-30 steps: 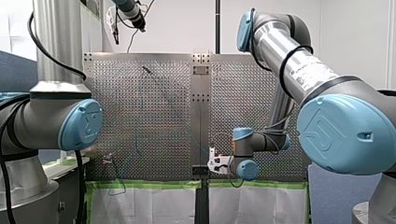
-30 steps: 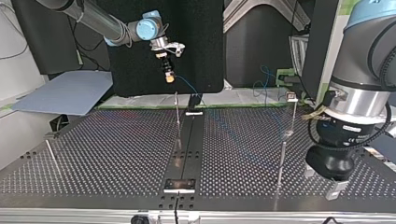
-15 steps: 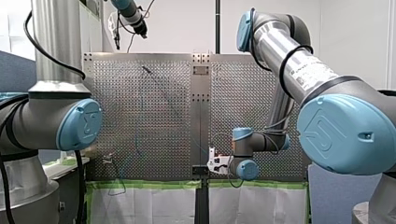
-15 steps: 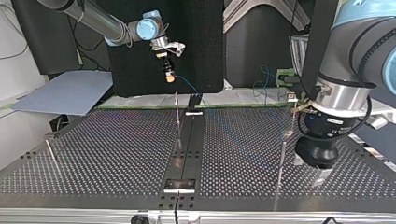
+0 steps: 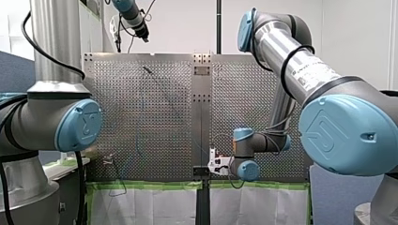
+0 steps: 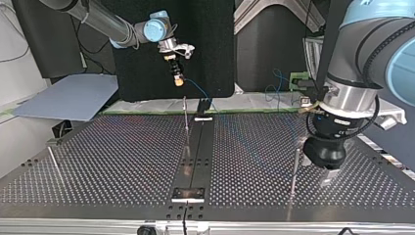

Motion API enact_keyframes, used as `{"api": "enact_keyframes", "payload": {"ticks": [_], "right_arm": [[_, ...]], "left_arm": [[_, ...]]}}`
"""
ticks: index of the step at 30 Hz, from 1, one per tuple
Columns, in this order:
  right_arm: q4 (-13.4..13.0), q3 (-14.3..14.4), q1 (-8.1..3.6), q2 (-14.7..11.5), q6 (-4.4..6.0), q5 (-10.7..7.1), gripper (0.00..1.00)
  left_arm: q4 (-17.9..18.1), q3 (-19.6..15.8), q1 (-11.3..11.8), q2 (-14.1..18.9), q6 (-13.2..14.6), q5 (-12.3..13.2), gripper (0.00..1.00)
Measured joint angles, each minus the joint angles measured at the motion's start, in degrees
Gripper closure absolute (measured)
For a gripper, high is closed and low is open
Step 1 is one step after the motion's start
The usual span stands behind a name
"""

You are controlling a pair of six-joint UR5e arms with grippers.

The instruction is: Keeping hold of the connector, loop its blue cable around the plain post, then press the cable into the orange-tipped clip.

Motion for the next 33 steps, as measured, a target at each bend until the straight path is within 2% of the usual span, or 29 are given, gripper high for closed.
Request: {"api": "enact_keyframes", "payload": {"ticks": [6, 11, 19, 28, 33], "right_arm": [[0.0, 0.0, 0.01, 0.01, 0.0, 0.04, 1.0], [-0.01, 0.0, 0.02, 0.01, 0.0, 0.05, 1.0], [0.0, 0.0, 0.02, 0.02, -0.07, 0.04, 1.0], [-0.05, 0.0, 0.02, 0.03, -0.08, 0.05, 1.0], [-0.08, 0.0, 0.01, 0.04, -0.08, 0.05, 1.0]], "left_arm": [[-1.82, -0.33, -1.03, 0.01, 0.21, -2.35, 0.0], [-3.97, -1.95, -1.94, 0.0, 1.14, -4.9, 0.0], [-4.53, -2.81, -2.24, -0.69, 1.87, -8.41, 0.0], [-4.05, -2.81, -1.69, -2.74, 2.78, -9.4, 0.0], [-3.3, -2.81, -1.43, -3.38, 3.33, -8.73, 0.0]]}}
